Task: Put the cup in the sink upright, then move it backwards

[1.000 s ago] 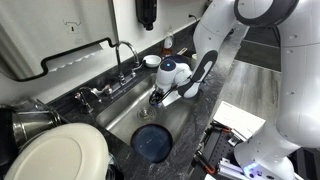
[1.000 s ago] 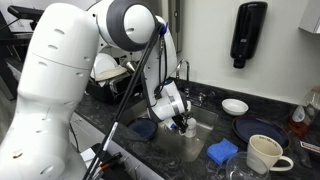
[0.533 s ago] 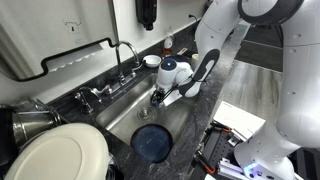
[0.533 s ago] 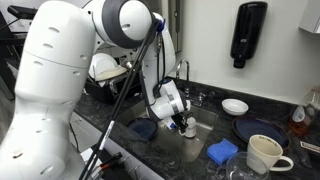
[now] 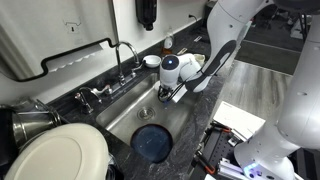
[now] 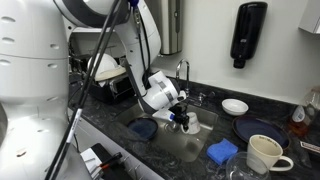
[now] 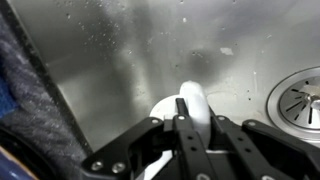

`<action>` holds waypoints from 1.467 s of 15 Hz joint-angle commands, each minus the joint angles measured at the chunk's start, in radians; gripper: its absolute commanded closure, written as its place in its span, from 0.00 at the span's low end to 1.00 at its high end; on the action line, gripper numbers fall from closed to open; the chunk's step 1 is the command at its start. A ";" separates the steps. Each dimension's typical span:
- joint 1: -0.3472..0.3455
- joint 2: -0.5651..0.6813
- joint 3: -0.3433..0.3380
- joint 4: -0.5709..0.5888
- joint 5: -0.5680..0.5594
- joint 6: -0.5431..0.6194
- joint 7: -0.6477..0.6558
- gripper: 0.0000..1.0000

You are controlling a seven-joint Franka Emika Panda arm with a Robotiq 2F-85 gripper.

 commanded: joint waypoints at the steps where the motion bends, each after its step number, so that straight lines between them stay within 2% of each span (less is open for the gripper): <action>1: 0.068 -0.108 0.014 -0.056 -0.127 -0.107 0.027 0.96; 4: 0.120 -0.135 0.030 -0.072 -0.241 -0.174 0.047 0.96; 7: 0.168 -0.112 0.044 -0.071 -0.342 -0.260 0.064 0.96; 8: 0.219 -0.106 0.011 -0.073 -0.361 -0.289 0.055 0.96; 9: 0.232 -0.094 0.013 -0.078 -0.368 -0.331 0.034 0.96; 15: 0.296 0.005 0.014 -0.064 -0.272 -0.620 -0.089 0.96; 22: 0.287 0.170 0.007 0.038 -0.140 -0.623 -0.279 0.96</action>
